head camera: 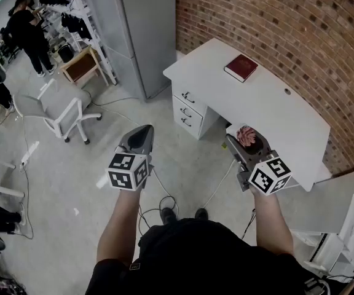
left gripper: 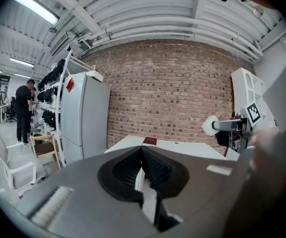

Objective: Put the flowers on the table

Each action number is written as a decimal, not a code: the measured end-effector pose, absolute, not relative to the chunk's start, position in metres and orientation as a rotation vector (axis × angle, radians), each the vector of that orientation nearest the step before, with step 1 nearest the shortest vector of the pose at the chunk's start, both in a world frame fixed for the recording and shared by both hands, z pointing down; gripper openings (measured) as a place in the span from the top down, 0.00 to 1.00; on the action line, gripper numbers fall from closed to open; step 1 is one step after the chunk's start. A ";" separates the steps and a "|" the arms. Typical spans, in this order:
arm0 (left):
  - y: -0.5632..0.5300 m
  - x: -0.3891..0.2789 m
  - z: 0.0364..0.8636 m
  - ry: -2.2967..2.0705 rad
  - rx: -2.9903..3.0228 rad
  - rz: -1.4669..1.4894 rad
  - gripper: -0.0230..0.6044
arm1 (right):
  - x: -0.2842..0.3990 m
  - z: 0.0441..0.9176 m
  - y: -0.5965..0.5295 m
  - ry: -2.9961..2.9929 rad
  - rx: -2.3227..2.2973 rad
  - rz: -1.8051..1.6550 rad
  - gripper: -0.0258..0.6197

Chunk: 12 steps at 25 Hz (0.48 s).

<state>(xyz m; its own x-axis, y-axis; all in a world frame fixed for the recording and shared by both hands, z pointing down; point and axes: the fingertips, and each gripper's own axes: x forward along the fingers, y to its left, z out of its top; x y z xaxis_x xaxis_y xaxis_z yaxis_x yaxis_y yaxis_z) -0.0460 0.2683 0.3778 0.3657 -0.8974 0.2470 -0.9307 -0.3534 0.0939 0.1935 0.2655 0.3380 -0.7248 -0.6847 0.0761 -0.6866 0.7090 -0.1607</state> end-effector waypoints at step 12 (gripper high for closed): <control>0.275 -0.059 0.384 -1.640 2.402 0.226 0.95 | 0.180 0.345 0.271 -2.886 1.146 0.297 0.55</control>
<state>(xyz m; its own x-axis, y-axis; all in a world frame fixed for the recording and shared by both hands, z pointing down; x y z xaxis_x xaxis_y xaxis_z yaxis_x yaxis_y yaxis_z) -0.0588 0.2753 0.3841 0.3641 -0.8969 0.2510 -0.9313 -0.3509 0.0971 0.1802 0.2710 0.3451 -0.7299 -0.6775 0.0910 -0.6818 0.7119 -0.1680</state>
